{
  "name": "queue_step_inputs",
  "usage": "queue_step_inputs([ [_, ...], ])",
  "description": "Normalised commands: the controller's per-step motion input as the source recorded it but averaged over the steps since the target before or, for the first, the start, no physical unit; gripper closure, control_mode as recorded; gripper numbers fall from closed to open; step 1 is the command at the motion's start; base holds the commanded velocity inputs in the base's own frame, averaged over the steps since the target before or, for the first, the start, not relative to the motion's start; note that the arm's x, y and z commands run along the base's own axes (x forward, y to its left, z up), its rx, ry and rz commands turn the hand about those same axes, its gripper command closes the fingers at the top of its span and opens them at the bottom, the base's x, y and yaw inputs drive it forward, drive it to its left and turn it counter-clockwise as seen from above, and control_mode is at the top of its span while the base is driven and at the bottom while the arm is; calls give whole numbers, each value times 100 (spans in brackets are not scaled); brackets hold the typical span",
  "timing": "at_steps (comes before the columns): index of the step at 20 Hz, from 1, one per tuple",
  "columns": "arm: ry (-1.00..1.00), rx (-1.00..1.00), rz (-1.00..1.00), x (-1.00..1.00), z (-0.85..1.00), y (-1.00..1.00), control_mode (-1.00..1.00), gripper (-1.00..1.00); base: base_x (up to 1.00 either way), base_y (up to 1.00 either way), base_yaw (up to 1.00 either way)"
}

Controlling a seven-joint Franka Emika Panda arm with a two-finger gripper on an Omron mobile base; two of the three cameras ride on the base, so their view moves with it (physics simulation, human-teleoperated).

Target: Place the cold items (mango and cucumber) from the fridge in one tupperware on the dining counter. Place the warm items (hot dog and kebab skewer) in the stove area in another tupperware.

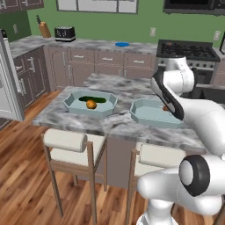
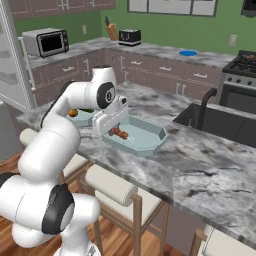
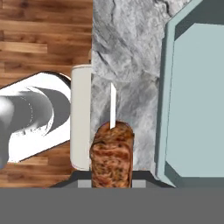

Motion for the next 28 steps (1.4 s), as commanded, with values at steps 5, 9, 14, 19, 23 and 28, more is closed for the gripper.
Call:
queue_step_inputs([
  [5, 0, 2, 8, 54, -30, -4, -100, 100, 0, 0, 0],
  [9, 0, 5, 13, 49, -34, -5, -100, 100, 0, 0, 0],
  [14, 0, 3, 17, 39, -39, -7, -100, 100, 0, 0, 0],
  [19, 0, 4, 13, 37, -36, -8, -100, 100, 0, 0, 0],
  [23, 0, 3, 6, 35, -31, -7, -100, 100, 0, 0, 0],
  [28, 0, 0, 1, 27, -33, -1, -100, -100, 0, 0, 0],
])
